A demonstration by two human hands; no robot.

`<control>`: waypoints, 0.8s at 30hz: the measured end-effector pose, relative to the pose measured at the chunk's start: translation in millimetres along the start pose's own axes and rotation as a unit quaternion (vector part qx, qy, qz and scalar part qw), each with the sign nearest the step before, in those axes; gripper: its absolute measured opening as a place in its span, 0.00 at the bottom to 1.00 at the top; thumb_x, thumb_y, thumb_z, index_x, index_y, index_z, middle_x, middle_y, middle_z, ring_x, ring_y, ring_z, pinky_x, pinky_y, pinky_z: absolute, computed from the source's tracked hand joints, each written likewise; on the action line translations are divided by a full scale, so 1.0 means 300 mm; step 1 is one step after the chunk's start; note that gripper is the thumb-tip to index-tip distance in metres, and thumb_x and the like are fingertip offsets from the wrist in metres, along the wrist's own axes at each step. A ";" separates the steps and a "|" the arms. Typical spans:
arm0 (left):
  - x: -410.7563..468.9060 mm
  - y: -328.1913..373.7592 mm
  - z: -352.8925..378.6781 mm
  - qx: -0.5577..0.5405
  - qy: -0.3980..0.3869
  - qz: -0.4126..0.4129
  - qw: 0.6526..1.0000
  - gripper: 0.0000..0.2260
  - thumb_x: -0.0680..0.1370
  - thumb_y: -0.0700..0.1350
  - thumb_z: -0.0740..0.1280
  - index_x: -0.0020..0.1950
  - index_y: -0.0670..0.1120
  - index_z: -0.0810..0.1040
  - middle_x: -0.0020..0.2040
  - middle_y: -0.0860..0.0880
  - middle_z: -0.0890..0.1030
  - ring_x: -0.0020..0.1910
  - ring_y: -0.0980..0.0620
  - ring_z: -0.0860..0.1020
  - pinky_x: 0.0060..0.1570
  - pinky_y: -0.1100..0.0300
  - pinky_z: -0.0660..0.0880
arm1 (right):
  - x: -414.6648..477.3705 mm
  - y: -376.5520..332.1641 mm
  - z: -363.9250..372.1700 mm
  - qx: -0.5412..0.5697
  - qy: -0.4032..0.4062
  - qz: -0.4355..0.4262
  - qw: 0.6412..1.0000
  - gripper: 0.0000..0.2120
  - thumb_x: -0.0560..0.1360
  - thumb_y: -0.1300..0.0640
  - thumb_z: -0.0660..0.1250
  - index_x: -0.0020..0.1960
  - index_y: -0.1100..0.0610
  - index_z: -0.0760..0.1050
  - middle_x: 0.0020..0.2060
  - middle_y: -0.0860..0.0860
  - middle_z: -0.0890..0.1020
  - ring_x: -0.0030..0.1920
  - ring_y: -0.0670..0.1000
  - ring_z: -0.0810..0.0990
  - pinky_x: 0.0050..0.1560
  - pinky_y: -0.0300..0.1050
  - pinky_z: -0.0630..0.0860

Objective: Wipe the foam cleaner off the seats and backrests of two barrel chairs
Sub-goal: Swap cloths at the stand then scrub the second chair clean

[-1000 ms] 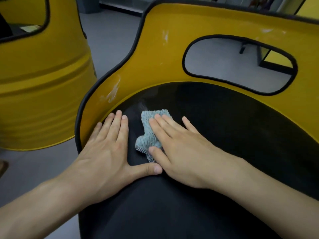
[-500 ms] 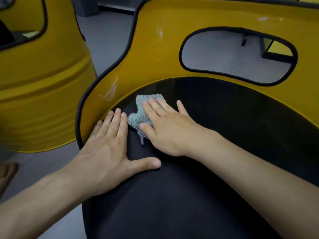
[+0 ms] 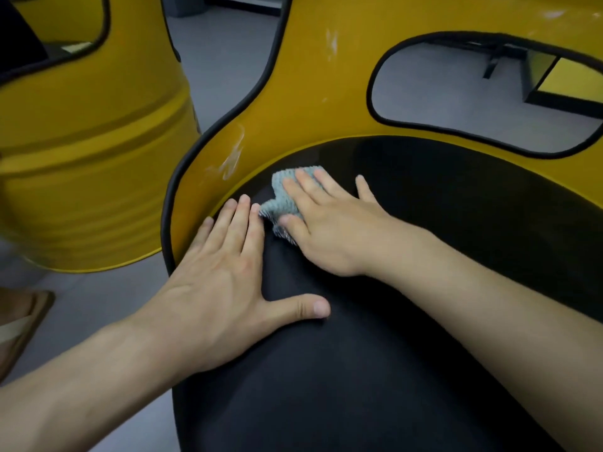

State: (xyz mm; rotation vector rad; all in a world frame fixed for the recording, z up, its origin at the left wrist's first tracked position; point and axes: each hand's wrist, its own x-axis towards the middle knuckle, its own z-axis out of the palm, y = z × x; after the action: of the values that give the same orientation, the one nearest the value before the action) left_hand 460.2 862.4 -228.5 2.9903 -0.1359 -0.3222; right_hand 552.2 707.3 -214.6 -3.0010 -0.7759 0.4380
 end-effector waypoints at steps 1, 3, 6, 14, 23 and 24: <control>-0.001 0.002 -0.002 0.003 -0.001 -0.002 1.000 0.63 0.53 0.88 0.33 0.75 0.50 0.22 0.78 0.50 0.25 0.76 0.55 0.24 0.77 0.54 0.32 | 0.050 -0.003 -0.013 0.004 0.005 0.011 1.000 0.29 0.84 0.39 0.39 0.81 0.47 0.35 0.80 0.44 0.36 0.79 0.48 0.33 0.76 0.68 0.35; -0.003 0.005 -0.007 0.005 -0.003 -0.003 1.000 0.63 0.53 0.88 0.33 0.77 0.49 0.23 0.78 0.50 0.25 0.76 0.54 0.25 0.78 0.54 0.33 | 0.117 -0.007 -0.033 0.015 0.008 0.030 0.999 0.29 0.84 0.39 0.39 0.82 0.48 0.36 0.81 0.45 0.37 0.79 0.49 0.33 0.75 0.69 0.34; -0.006 0.007 -0.011 -0.002 -0.003 -0.005 1.000 0.64 0.55 0.87 0.35 0.78 0.48 0.24 0.79 0.50 0.25 0.76 0.54 0.26 0.77 0.54 0.33 | 0.136 -0.008 -0.033 0.022 0.012 0.037 0.999 0.30 0.84 0.40 0.40 0.82 0.49 0.36 0.81 0.45 0.37 0.80 0.49 0.33 0.75 0.70 0.35; -0.006 -0.009 0.006 -0.009 0.012 0.006 1.000 0.63 0.57 0.87 0.37 0.79 0.47 0.27 0.80 0.49 0.28 0.78 0.54 0.28 0.78 0.53 0.34 | -0.183 -0.012 0.024 0.003 -0.009 -0.019 1.000 0.30 0.83 0.38 0.39 0.80 0.45 0.31 0.79 0.41 0.33 0.77 0.42 0.30 0.77 0.65 0.35; -0.003 -0.015 0.014 0.005 0.018 0.009 1.000 0.60 0.56 0.87 0.31 0.77 0.49 0.24 0.78 0.50 0.25 0.76 0.56 0.25 0.77 0.55 0.32 | -0.108 -0.030 0.028 0.003 0.003 0.024 1.000 0.31 0.83 0.38 0.38 0.80 0.47 0.31 0.79 0.44 0.32 0.78 0.47 0.29 0.77 0.65 0.35; -0.001 -0.013 0.012 0.010 0.016 0.008 1.000 0.61 0.55 0.87 0.31 0.76 0.49 0.22 0.78 0.50 0.24 0.76 0.56 0.24 0.76 0.55 0.31 | -0.048 -0.029 0.024 0.011 0.015 0.032 0.999 0.31 0.83 0.38 0.38 0.81 0.48 0.33 0.80 0.45 0.33 0.78 0.48 0.30 0.76 0.66 0.35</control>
State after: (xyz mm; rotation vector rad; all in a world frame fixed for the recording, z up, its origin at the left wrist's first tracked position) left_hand 459.3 865.9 -232.5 3.0107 -0.1610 -0.2713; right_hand 534.1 707.7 -217.0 -3.0120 -0.6691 0.3990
